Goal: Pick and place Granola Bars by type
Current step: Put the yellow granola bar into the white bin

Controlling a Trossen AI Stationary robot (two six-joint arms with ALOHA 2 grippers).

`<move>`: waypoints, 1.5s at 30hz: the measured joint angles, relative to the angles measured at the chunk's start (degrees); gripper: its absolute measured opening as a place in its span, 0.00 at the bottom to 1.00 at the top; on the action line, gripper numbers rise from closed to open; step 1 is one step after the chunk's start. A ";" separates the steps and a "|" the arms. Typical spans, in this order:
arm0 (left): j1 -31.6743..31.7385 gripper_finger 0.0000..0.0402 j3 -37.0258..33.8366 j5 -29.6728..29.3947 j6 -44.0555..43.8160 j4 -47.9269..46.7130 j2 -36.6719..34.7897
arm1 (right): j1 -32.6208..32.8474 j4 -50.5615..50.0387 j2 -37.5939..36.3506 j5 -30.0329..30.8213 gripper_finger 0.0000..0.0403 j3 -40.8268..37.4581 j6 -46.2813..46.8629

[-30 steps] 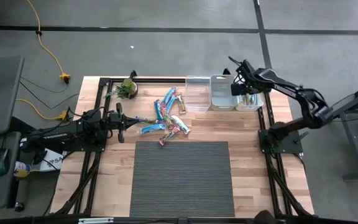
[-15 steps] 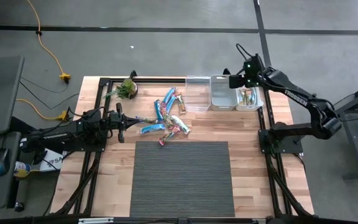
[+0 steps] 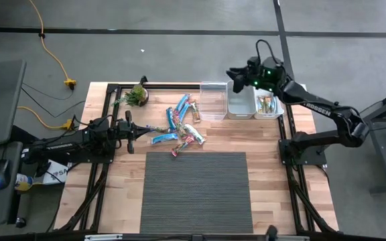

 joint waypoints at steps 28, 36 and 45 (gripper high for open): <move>0.00 0.00 0.01 0.00 -0.02 0.00 -0.01 | 24.40 4.54 0.59 3.05 0.33 4.62 0.25; -0.01 0.00 0.01 0.00 0.00 0.01 -0.01 | 34.24 -30.72 8.94 7.38 0.33 25.96 -2.11; 0.00 0.00 0.00 0.00 0.00 -0.01 0.00 | 39.07 -61.78 26.30 16.95 0.33 46.29 7.86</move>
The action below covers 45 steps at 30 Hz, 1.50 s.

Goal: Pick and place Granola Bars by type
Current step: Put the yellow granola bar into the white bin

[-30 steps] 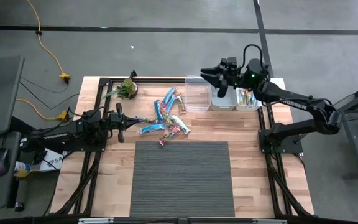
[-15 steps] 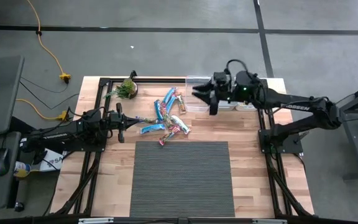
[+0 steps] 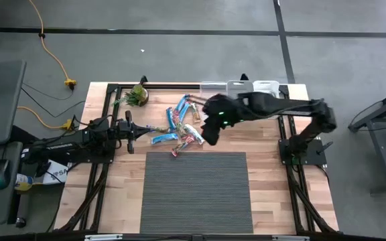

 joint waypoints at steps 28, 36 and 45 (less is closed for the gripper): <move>0.01 0.00 0.00 0.00 0.00 0.00 0.02 | -3.43 -3.47 25.80 4.80 0.33 3.17 7.12; 0.01 0.00 0.00 0.00 -0.01 0.02 0.01 | -4.86 -3.33 29.40 2.06 0.33 3.17 5.73; 0.02 0.00 0.01 0.00 0.00 0.02 0.01 | -5.52 -1.49 29.89 1.57 0.43 3.17 1.57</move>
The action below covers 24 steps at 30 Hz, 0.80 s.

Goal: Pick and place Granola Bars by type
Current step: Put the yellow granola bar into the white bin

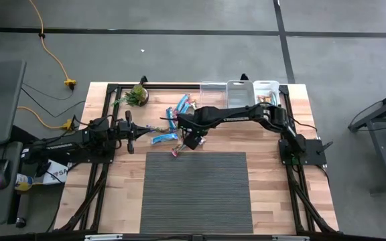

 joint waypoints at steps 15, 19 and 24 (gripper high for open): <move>-0.02 0.00 0.00 0.00 0.00 0.00 -0.01 | -2.70 3.45 0.02 -4.78 0.61 -3.73 6.46; -0.02 0.00 -0.01 0.00 -0.01 0.00 -0.02 | -2.56 3.75 0.02 -5.81 0.61 -6.23 6.49; -0.02 0.00 0.01 0.00 0.00 0.00 -0.01 | -2.37 7.12 0.02 -7.64 0.61 -8.38 6.63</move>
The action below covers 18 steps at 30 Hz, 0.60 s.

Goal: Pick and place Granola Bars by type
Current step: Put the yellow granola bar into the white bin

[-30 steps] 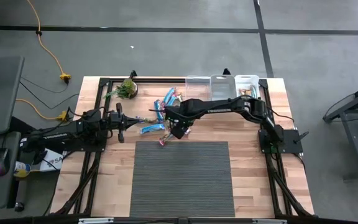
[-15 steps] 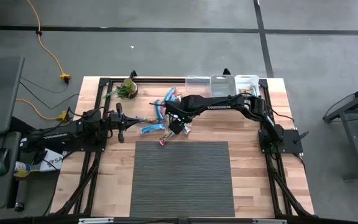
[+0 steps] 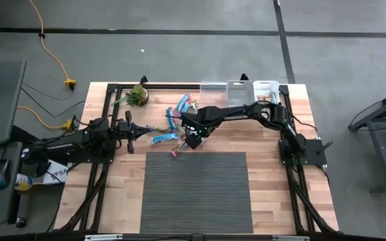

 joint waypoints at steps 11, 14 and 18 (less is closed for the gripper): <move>0.00 0.00 0.00 0.00 0.01 0.00 0.00 | 0.85 4.60 0.46 -0.69 0.61 -1.49 -1.66; 0.02 0.00 -0.02 0.00 0.01 -0.02 0.01 | 0.85 4.42 1.39 -0.56 0.60 -1.37 -2.91; 0.01 0.00 -0.02 0.00 0.01 0.00 0.01 | 0.85 4.00 2.29 -0.26 0.55 -1.26 -3.66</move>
